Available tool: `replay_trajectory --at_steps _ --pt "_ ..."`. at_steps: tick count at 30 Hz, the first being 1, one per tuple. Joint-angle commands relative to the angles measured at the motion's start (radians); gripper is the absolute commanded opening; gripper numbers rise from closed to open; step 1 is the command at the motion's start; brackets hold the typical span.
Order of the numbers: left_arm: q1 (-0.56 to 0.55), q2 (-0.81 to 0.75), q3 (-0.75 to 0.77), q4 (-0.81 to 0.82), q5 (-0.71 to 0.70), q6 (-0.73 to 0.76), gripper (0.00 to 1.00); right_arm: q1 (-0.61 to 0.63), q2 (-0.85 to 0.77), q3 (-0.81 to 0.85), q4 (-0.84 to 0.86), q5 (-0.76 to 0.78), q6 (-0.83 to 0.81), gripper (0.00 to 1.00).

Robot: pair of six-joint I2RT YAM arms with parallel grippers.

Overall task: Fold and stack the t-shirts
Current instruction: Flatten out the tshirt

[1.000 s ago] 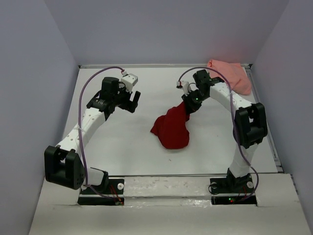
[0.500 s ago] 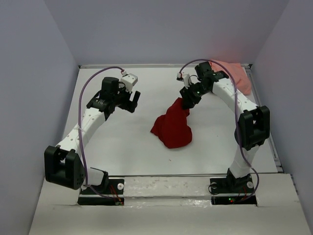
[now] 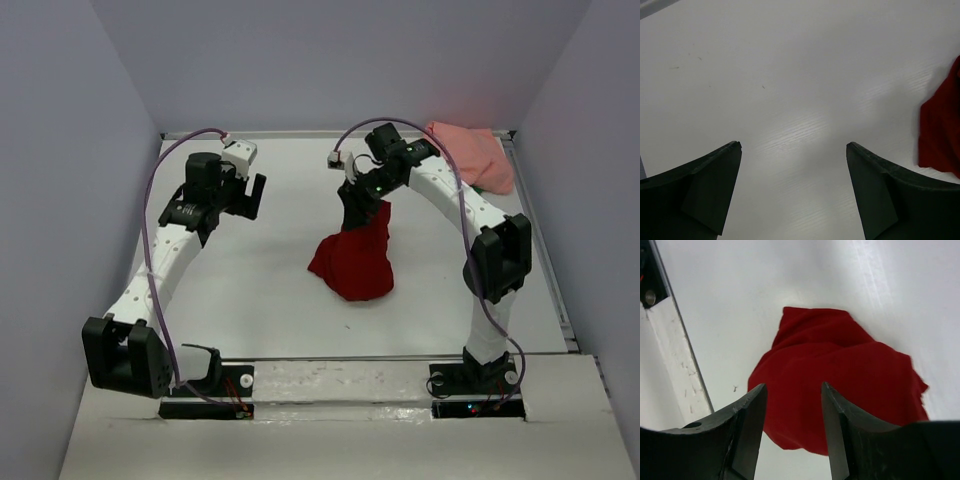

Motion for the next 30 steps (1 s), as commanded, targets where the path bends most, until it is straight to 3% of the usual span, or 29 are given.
replay_trajectory --at_steps 1,3,14,19,30 --pt "0.013 -0.067 0.013 0.023 -0.005 -0.008 0.96 0.037 -0.029 -0.032 -0.028 0.025 -0.012 0.54" --pt "0.014 -0.065 0.016 0.021 -0.004 -0.008 0.96 0.028 -0.063 -0.084 0.011 0.109 -0.012 0.55" --pt "0.017 -0.042 0.049 0.012 0.018 -0.01 0.96 -0.064 -0.251 -0.245 0.015 0.266 -0.041 0.62" --pt "0.022 -0.038 0.059 0.009 0.021 -0.01 0.96 -0.064 -0.282 -0.366 0.031 0.289 -0.038 0.7" --pt "0.022 -0.058 0.048 0.006 0.025 -0.006 0.96 -0.075 -0.236 -0.463 0.093 0.257 -0.027 0.73"
